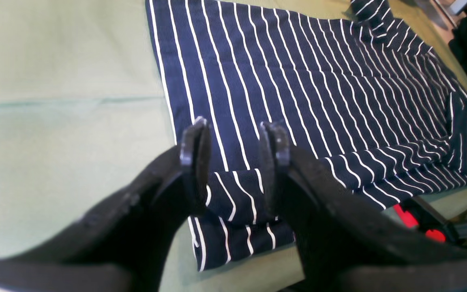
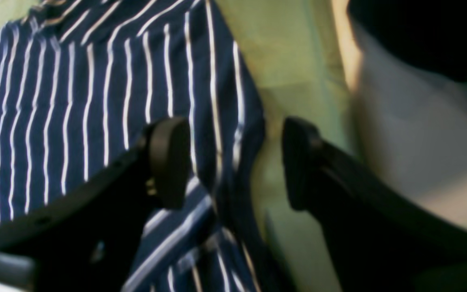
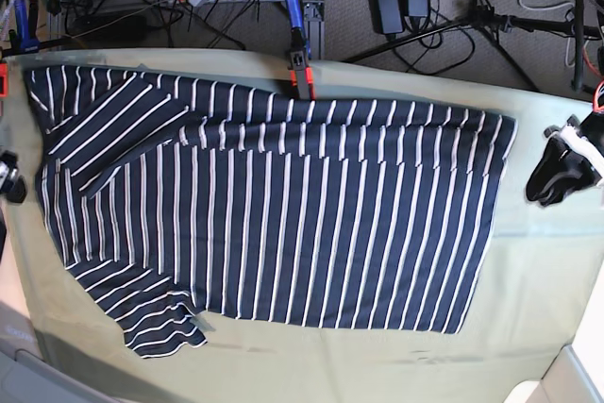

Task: Fold the T-shirt properly
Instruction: 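Open both grippers and release the shirt edges, then lower both grippers onto the shirt's hem-side edge and grasp it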

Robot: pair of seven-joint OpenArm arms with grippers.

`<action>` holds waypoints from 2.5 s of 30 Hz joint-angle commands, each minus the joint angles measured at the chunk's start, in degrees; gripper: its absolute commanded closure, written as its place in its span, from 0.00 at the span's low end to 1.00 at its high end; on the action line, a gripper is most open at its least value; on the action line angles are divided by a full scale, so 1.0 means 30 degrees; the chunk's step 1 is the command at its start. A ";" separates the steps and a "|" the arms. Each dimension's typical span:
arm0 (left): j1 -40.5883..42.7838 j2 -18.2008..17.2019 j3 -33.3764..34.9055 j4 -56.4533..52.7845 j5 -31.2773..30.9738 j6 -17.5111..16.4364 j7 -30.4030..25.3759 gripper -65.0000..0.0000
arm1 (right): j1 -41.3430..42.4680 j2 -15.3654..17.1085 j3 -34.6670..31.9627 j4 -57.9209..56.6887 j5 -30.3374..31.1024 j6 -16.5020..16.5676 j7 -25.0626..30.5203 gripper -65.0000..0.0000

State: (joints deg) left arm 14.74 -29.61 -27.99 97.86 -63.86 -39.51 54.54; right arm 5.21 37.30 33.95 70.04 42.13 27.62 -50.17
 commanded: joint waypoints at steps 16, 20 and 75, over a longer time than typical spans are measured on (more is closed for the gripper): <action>-0.0036 -0.1668 -0.0146 0.0328 -0.1093 -0.0165 0.0699 0.63 | 0.8480 0.0568 -0.4299 -1.2123 -0.5683 -0.0350 0.4969 0.45; -0.0036 -0.1676 -0.0146 0.0328 -0.1093 -0.0165 0.0707 0.63 | 0.8473 0.0124 -0.4328 -1.2305 -0.5989 -0.0277 0.5078 0.45; -0.1027 -0.1668 -0.0138 -0.0124 -0.0029 -0.0165 -0.0568 0.63 | 0.8612 -0.2914 -0.4364 -1.0397 -0.5399 -0.0219 0.4707 1.00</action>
State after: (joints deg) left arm 12.27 -33.34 -27.92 96.90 -62.85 -39.48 54.06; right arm 29.41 27.29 20.84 37.91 25.21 26.81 -36.75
